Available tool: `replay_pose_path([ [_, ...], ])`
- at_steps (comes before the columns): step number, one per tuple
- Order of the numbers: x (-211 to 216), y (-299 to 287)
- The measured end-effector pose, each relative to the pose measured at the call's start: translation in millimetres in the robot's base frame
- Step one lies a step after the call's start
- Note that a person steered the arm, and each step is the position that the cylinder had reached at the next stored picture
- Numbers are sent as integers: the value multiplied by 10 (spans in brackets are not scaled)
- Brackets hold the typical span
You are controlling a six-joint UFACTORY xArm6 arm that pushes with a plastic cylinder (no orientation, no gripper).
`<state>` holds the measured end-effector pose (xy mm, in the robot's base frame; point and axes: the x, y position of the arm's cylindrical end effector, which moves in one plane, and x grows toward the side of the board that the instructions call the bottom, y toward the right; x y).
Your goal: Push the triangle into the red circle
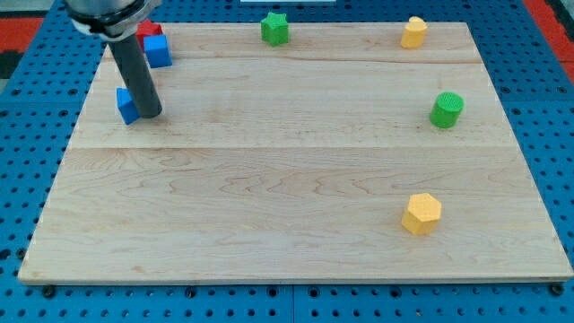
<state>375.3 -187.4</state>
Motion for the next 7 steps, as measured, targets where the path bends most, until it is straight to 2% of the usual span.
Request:
replay_pose_path([
  [1, 460, 25],
  [2, 780, -279],
  [3, 93, -155],
  [4, -218, -157],
  [5, -75, 9],
  [7, -313, -100],
])
